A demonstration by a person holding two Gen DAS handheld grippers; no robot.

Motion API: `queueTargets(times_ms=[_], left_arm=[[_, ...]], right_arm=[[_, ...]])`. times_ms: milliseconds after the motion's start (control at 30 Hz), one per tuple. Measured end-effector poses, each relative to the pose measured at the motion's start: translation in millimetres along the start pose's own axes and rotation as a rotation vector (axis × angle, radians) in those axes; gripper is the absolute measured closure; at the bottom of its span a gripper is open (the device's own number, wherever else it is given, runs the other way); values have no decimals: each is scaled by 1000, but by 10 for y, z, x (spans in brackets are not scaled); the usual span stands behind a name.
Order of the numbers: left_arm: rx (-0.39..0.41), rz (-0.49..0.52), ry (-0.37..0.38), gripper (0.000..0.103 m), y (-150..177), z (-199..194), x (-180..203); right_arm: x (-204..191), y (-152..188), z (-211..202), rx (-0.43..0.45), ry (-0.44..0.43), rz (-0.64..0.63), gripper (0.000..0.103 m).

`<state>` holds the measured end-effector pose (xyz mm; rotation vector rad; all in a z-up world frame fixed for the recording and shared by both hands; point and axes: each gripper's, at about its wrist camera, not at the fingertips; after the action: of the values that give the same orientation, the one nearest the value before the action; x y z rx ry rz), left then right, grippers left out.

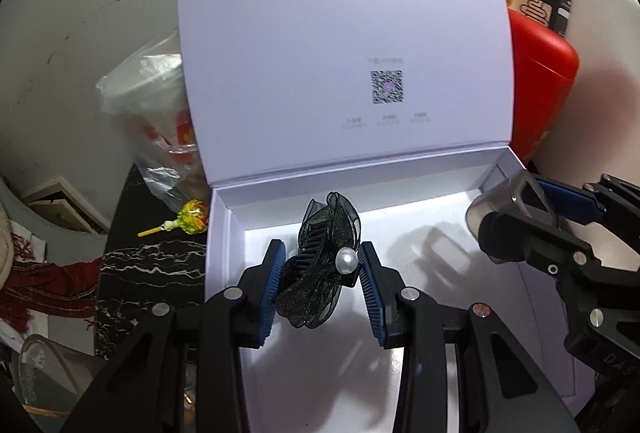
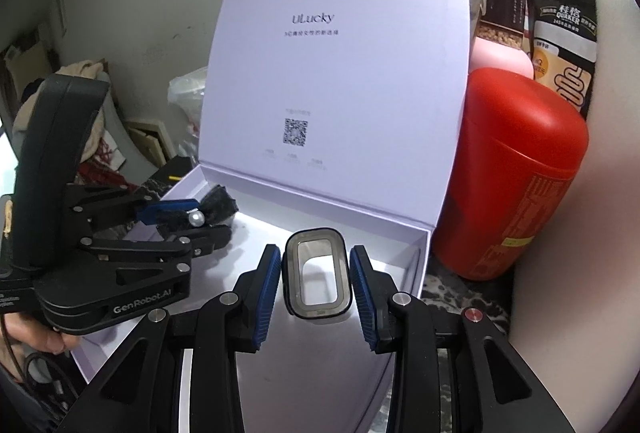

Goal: Organize rigid objects
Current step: 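Open both tools to drop the bow and square case in the box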

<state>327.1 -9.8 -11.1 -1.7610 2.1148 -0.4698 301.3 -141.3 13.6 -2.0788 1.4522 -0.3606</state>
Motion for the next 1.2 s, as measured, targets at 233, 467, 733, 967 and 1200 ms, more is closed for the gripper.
queueTargets(times_ms=[233, 467, 733, 967, 1200], left_arm=[[30, -35, -83, 23, -37, -94, 11], [44, -27, -89, 23, -83, -259, 53], [93, -40, -69, 23, -7, -572, 13], [135, -48, -66, 23, 51, -819, -36], [176, -59, -54, 23, 141, -1138, -42]], right_arm=[[26, -8, -91, 22, 35, 16, 45], [42, -18, -248, 52, 55, 32, 41], [3, -32, -404, 71, 46, 37, 41], [-116, -41, -677, 108, 54, 21, 40], [-235, -6, -1002, 148, 70, 8, 40]])
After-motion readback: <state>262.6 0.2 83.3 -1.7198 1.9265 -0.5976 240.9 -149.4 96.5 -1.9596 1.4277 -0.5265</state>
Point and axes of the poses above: each gripper's, at about its wrist camera, not at the fingertips, and z roughly the way its jaws point, x to its right, y to its underside, and after that the axes turned 10 degrees about -x, right-handed
